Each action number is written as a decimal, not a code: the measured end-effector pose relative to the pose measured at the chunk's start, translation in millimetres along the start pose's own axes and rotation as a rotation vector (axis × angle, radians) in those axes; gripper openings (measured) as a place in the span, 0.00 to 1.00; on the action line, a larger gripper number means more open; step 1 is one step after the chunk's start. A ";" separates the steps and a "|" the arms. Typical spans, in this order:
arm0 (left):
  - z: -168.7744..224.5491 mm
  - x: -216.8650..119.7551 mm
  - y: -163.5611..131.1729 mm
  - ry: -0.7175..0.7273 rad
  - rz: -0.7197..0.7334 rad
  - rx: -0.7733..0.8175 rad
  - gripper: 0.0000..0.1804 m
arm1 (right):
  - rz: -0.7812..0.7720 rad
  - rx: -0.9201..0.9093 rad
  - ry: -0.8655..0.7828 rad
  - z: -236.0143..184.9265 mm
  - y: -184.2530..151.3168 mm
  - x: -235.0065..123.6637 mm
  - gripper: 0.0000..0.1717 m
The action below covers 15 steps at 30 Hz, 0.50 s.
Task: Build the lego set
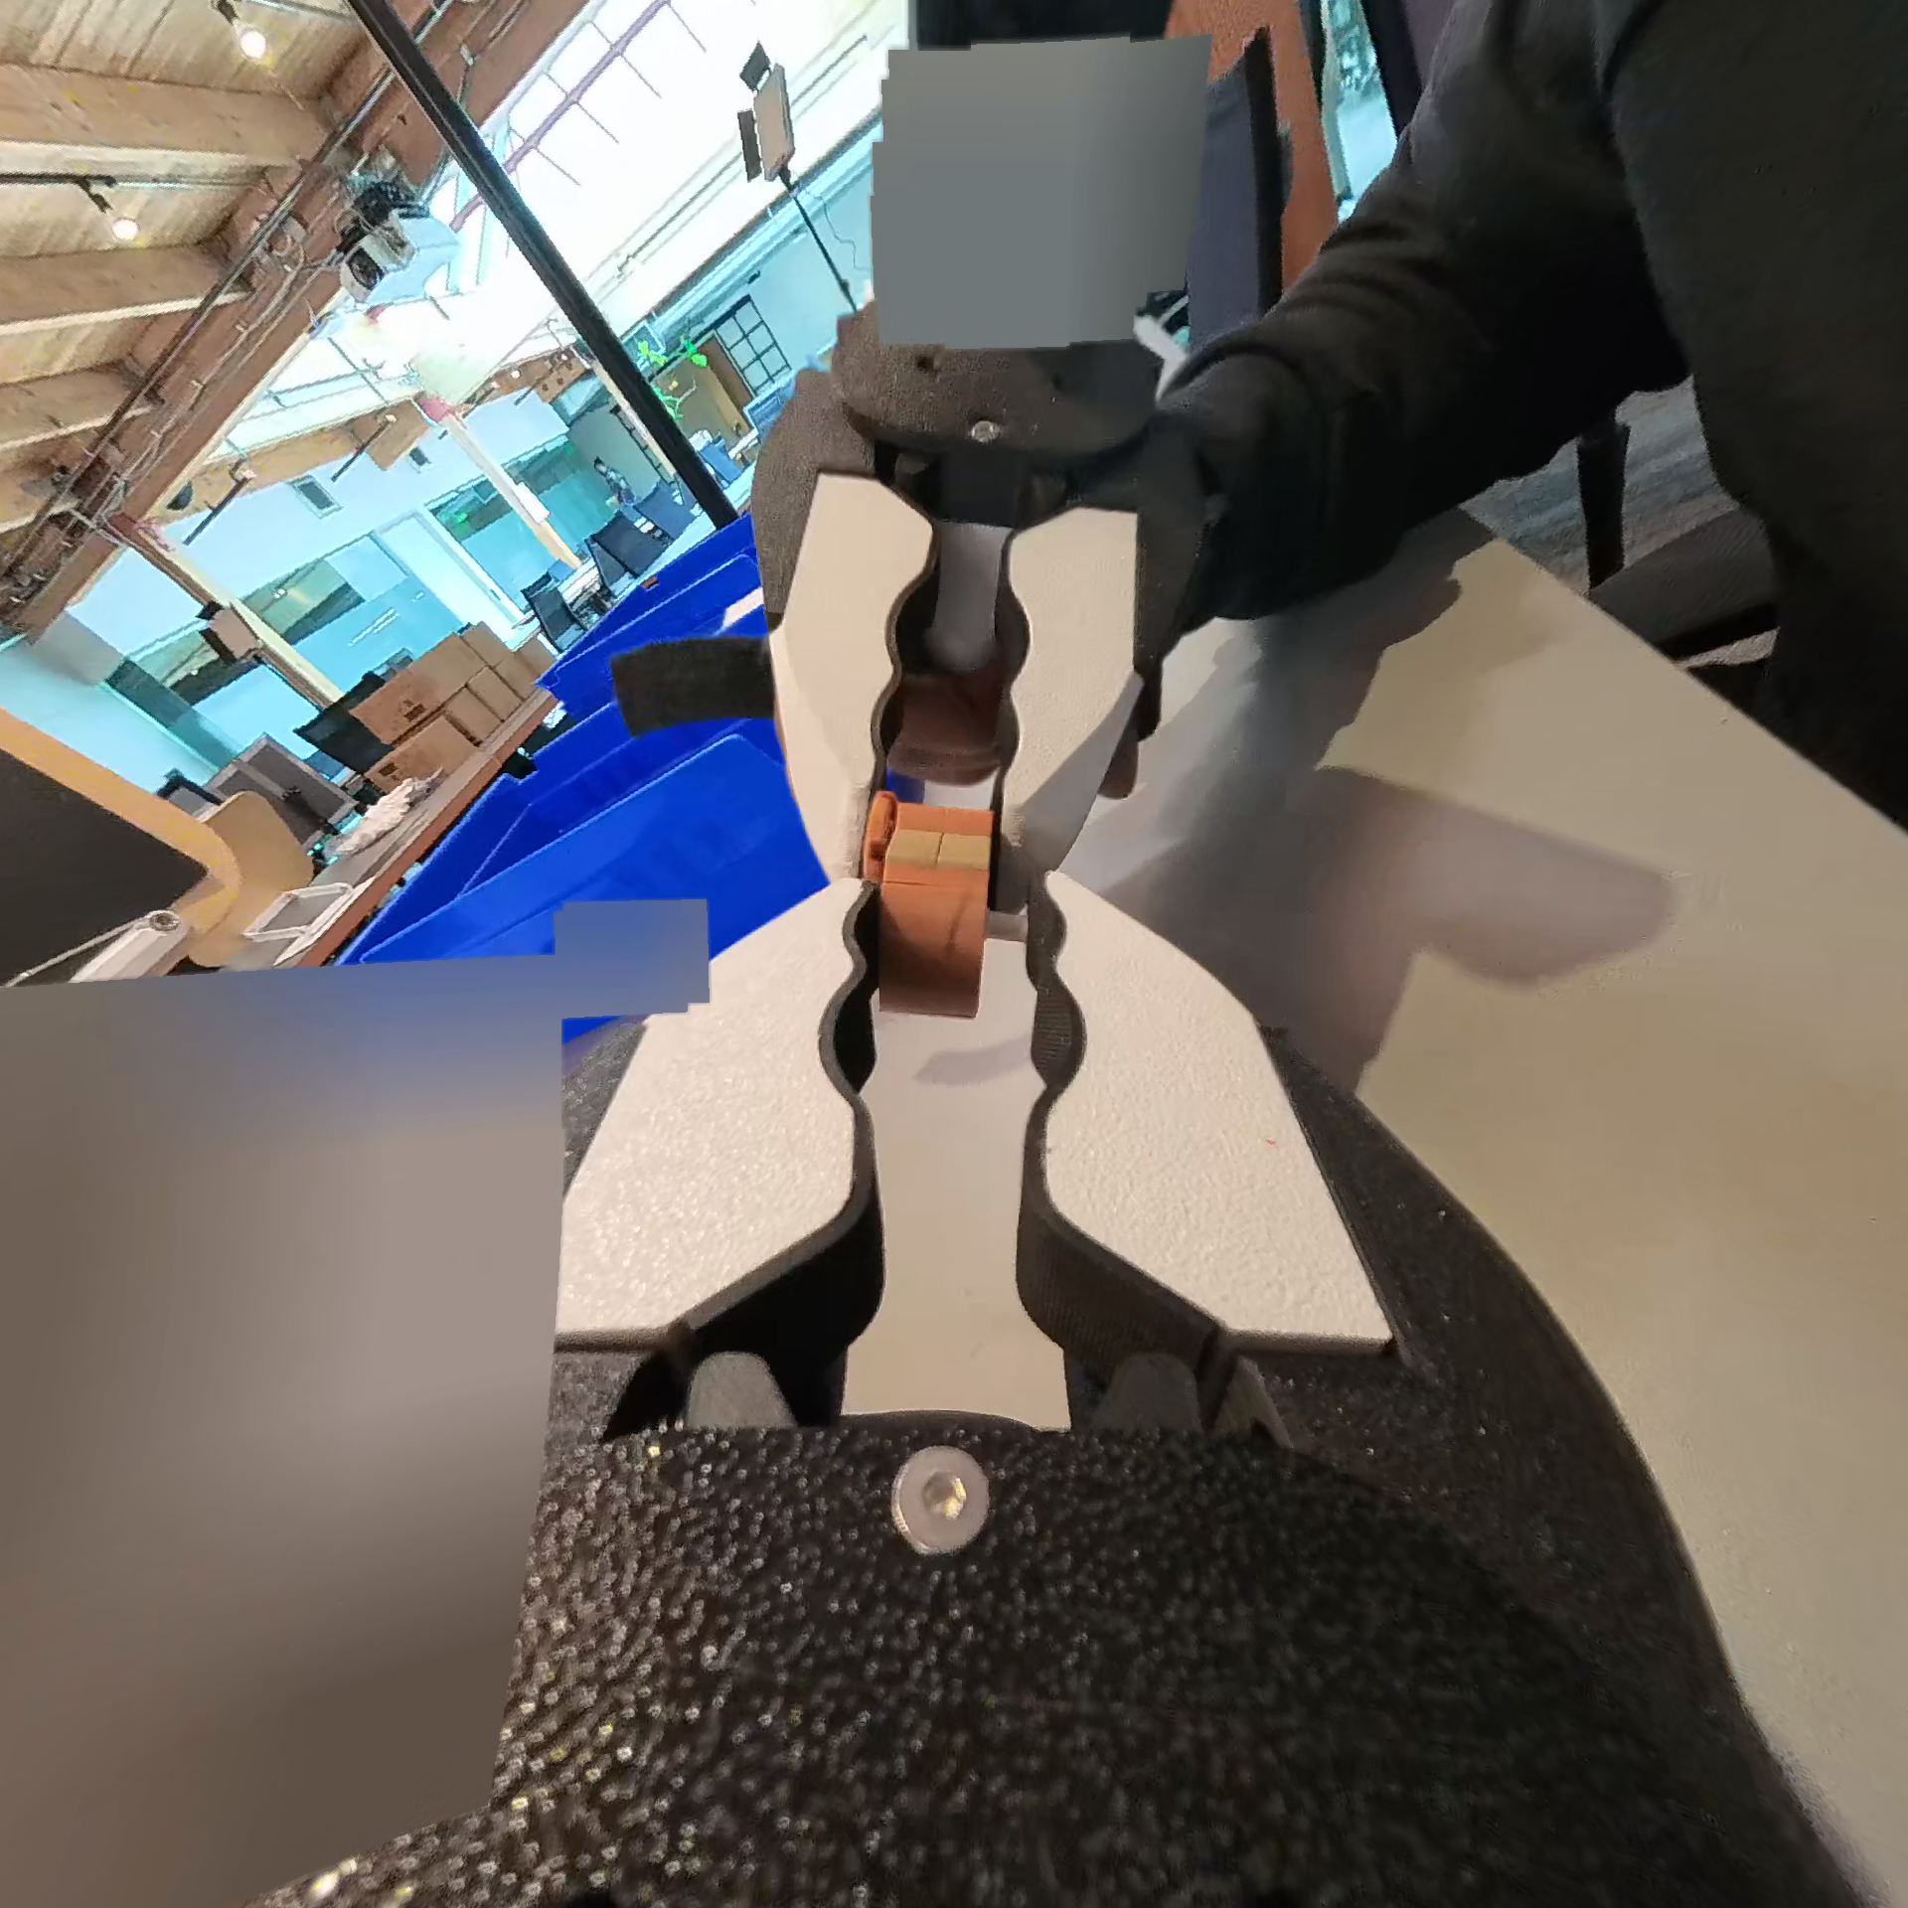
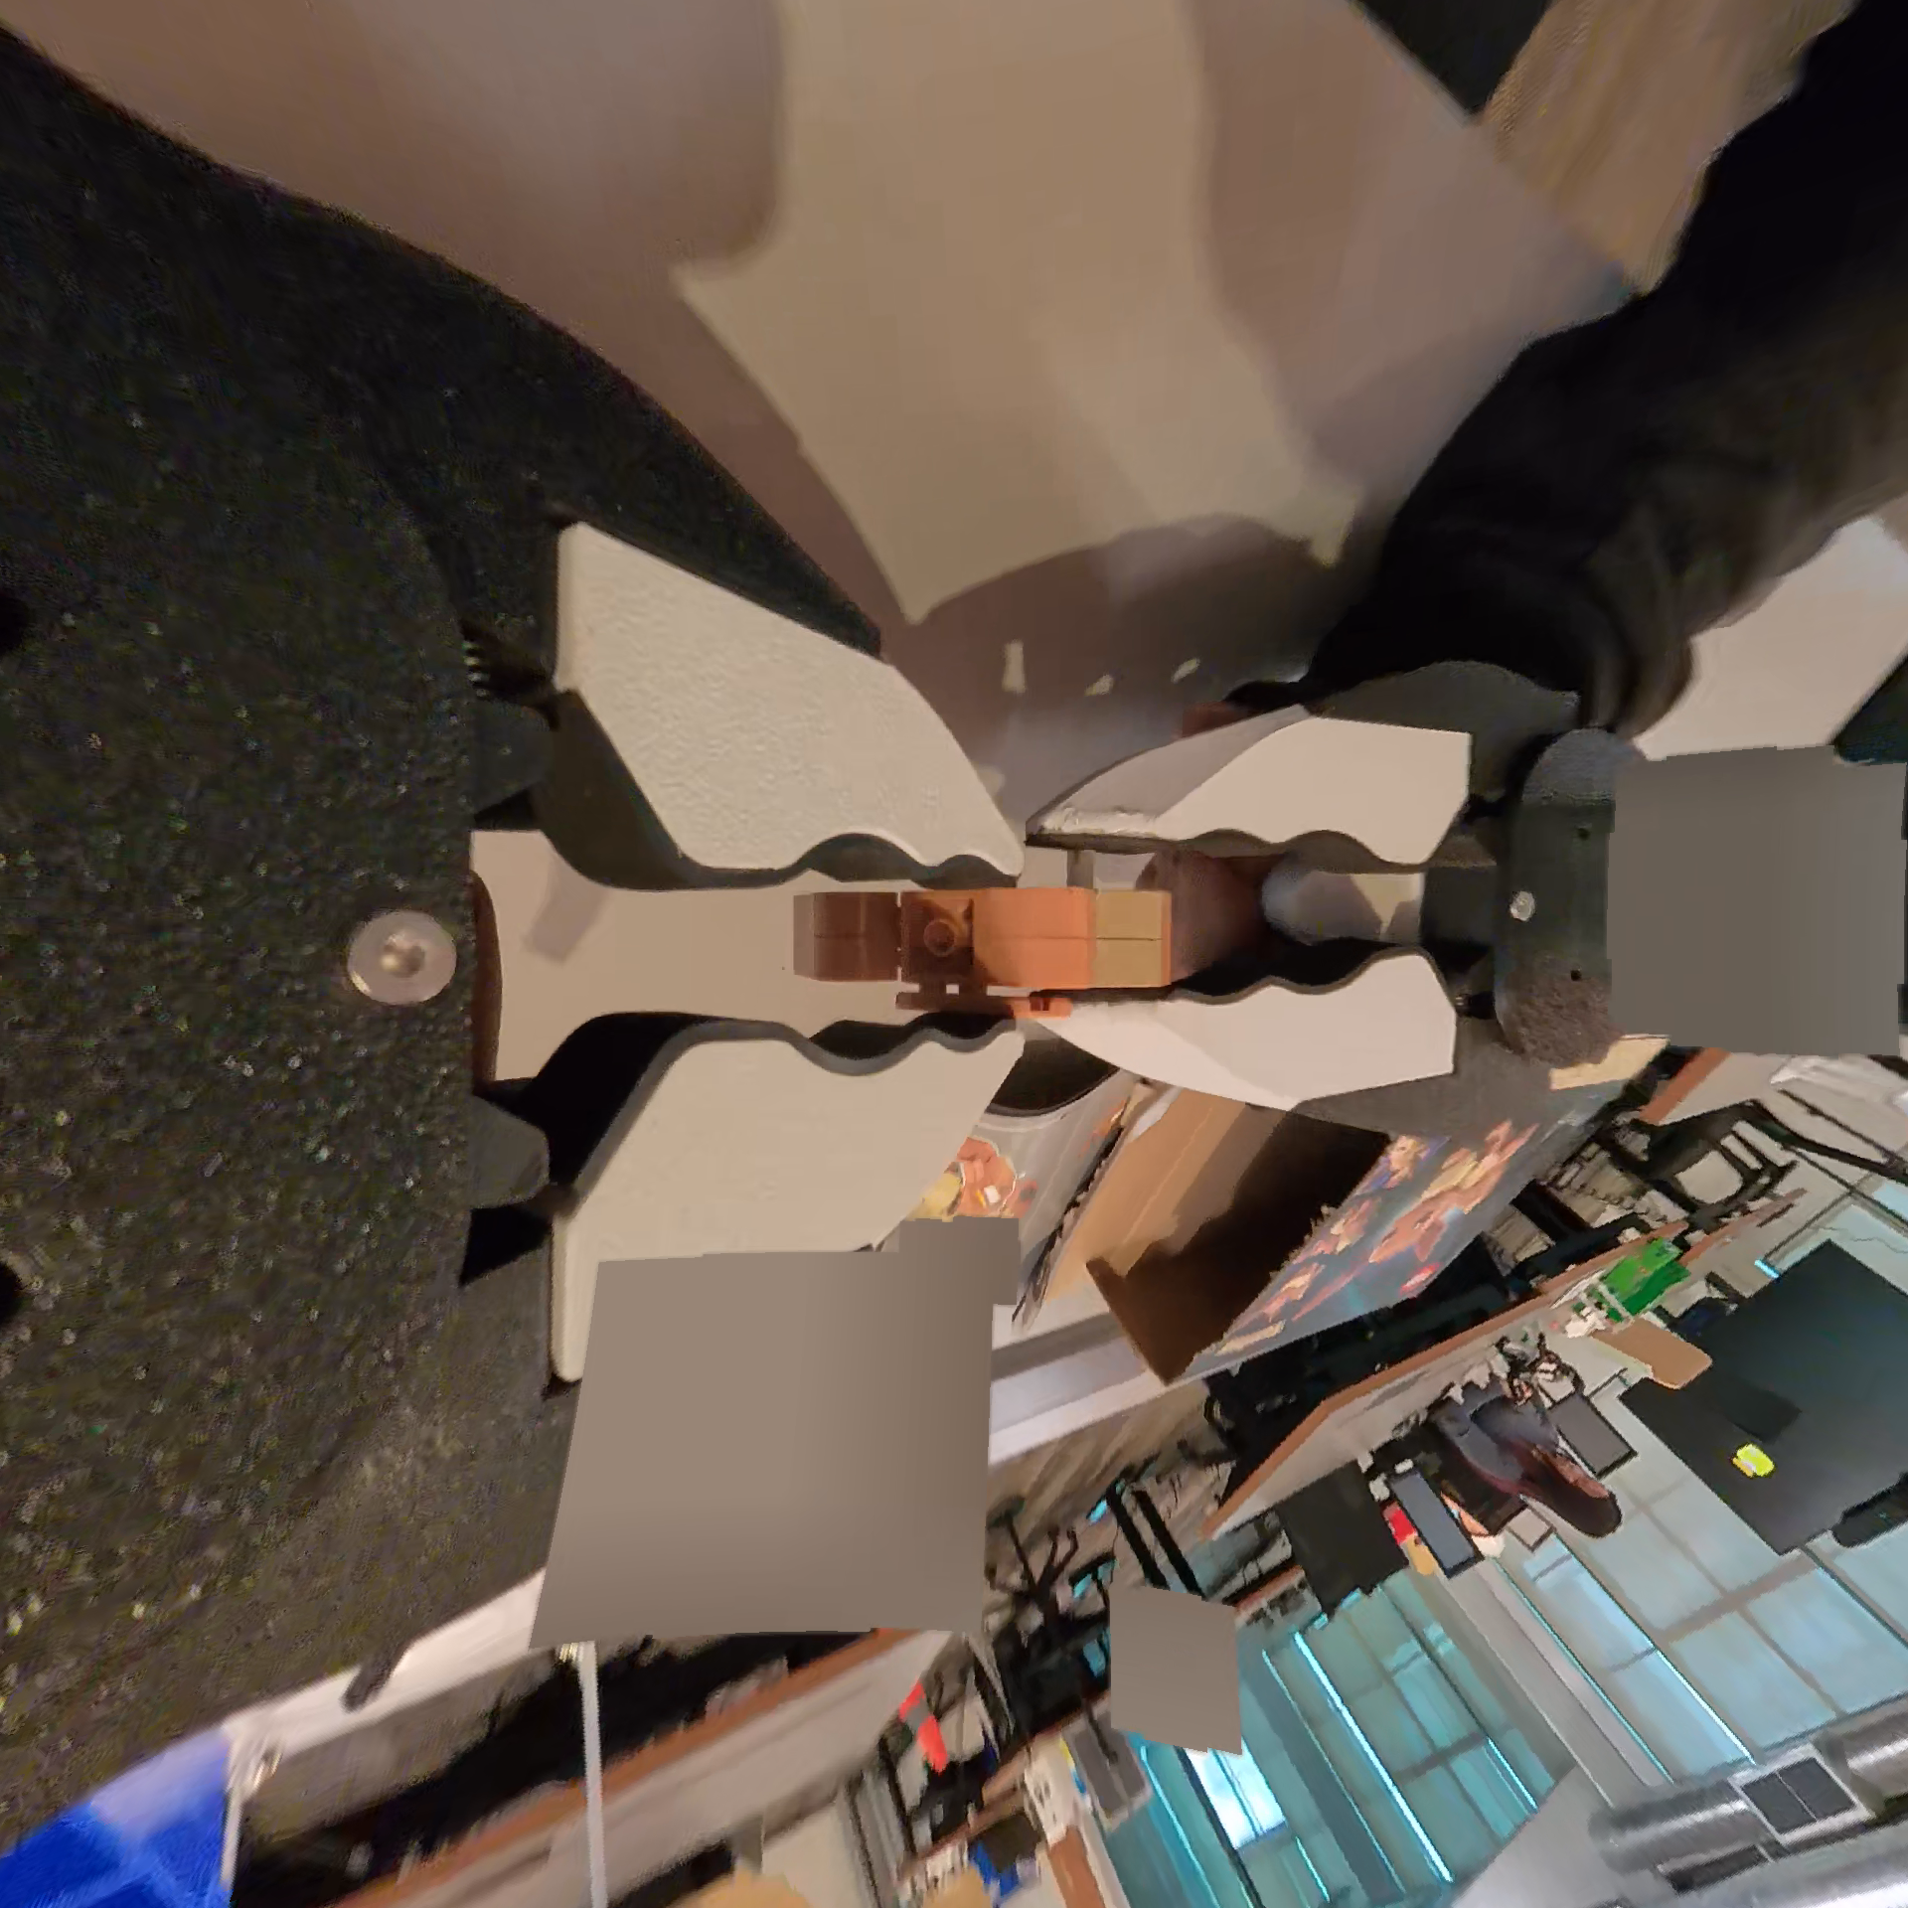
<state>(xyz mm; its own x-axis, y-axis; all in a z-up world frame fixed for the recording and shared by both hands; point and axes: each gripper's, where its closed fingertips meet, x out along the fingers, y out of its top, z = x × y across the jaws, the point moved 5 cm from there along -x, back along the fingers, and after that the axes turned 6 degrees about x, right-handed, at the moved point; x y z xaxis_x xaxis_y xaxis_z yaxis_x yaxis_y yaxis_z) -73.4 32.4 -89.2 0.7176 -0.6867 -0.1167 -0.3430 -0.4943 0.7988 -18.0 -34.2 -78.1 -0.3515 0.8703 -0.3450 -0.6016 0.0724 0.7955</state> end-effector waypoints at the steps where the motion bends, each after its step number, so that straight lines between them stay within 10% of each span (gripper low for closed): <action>1: -0.4 -0.2 0.8 -0.002 0.012 -0.014 0.15 | 0.018 0.034 0.014 0.6 0.2 -0.4 0.13; 15: -0.9 0.2 -0.1 -0.019 0.028 -0.062 0.14 | 0.021 0.089 0.051 0.9 -3.5 -1.4 0.13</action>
<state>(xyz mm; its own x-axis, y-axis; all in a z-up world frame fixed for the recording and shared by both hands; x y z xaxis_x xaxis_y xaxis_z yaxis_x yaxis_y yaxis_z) -72.7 32.8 -88.7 0.6965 -0.7099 -0.1048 -0.3239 -0.4413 0.8369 -14.8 -35.2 -80.0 -0.4008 0.8465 -0.3504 -0.5285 0.0988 0.8432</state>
